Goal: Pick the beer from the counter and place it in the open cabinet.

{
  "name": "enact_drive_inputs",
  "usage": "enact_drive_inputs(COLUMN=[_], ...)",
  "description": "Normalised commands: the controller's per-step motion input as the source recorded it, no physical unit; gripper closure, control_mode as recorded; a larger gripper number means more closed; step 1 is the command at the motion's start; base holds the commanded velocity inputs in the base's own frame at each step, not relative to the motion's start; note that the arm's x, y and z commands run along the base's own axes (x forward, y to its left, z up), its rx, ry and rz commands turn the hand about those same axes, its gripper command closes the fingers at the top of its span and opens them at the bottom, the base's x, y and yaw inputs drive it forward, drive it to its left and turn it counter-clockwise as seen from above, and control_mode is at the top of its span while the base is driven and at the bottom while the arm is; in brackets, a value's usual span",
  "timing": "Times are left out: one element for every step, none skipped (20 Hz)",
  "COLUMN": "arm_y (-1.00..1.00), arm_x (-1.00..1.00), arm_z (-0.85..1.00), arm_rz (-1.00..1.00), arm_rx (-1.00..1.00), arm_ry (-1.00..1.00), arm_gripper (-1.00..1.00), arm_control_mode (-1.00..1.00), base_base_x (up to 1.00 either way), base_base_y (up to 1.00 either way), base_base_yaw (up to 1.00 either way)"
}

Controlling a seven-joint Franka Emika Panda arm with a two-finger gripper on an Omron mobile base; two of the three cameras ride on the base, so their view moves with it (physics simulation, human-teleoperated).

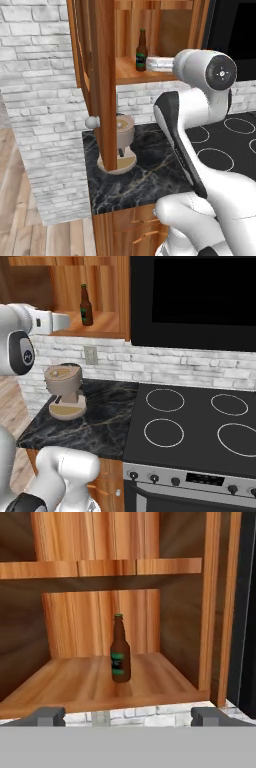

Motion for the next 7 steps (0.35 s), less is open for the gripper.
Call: enact_drive_inputs(arm_y=[-0.15,-0.16,-0.17,-0.19,-0.2,-0.21,-0.21], arm_x=[-0.91,-0.92,-0.91,-0.91,-0.91,-0.91,-0.9], arm_z=[0.01,0.01,0.01,0.0,0.0,0.0,0.0], arm_rz=[0.0,0.0,0.0,0.0,0.0,0.0,0.0], arm_rx=[0.0,0.0,0.0,0.0,0.0,0.0,0.0], arm_ry=[0.0,0.0,0.0,0.0,0.0,0.0,0.0], arm_gripper=[-1.0,-1.0,-1.0,-1.0,-1.0,-1.0,-1.0], arm_control_mode=[-1.0,-1.0,-1.0,-1.0,-1.0,-1.0,-1.0], base_base_x=[0.0,0.0,0.0,0.0,0.0,0.0,0.0], base_base_y=[0.0,0.0,0.0,0.0,0.0,0.0,0.0], base_base_yaw=[0.0,0.0,0.0,0.0,0.0,0.0,0.0])
